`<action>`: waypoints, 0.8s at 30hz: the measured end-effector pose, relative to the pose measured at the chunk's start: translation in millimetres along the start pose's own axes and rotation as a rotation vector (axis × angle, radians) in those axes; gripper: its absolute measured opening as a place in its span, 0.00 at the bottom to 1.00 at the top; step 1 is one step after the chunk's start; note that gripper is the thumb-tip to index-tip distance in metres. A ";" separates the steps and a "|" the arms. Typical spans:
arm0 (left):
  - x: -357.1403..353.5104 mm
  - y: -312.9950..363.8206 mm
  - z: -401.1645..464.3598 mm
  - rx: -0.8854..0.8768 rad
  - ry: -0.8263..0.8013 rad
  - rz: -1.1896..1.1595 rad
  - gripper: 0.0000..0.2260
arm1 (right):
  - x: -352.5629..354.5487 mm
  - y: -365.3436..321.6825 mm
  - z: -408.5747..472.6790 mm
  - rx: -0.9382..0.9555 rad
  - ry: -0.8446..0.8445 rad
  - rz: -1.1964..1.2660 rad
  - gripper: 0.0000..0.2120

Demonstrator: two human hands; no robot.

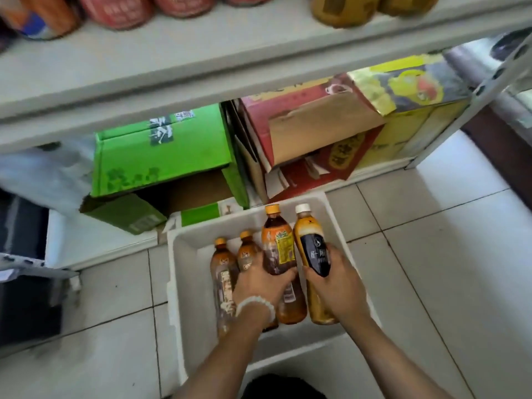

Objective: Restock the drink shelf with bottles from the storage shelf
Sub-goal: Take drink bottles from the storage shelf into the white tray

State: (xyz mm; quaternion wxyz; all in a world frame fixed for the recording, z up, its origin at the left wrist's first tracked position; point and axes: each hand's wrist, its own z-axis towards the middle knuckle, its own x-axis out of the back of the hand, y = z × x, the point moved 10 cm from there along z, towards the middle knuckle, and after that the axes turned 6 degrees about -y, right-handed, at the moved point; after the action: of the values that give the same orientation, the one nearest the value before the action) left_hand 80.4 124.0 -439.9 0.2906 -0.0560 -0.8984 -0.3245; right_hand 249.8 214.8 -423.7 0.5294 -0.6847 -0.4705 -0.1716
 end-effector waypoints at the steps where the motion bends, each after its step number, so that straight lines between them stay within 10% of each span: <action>1: -5.4 -6.7 8.8 0.017 -0.009 0.026 0.22 | -9.0 5.8 5.3 -0.019 -0.020 -0.008 0.26; 24: -24.8 -34.0 40.9 0.105 -0.116 0.509 0.29 | -75.6 35.3 40.8 -0.220 -0.298 -0.176 0.27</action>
State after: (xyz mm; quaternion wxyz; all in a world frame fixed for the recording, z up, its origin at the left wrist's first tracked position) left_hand 71.2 124.8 -497.9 0.3135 -0.2834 -0.8861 -0.1902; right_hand 230.6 216.1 -514.5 0.3591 -0.7124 -0.5801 -0.1644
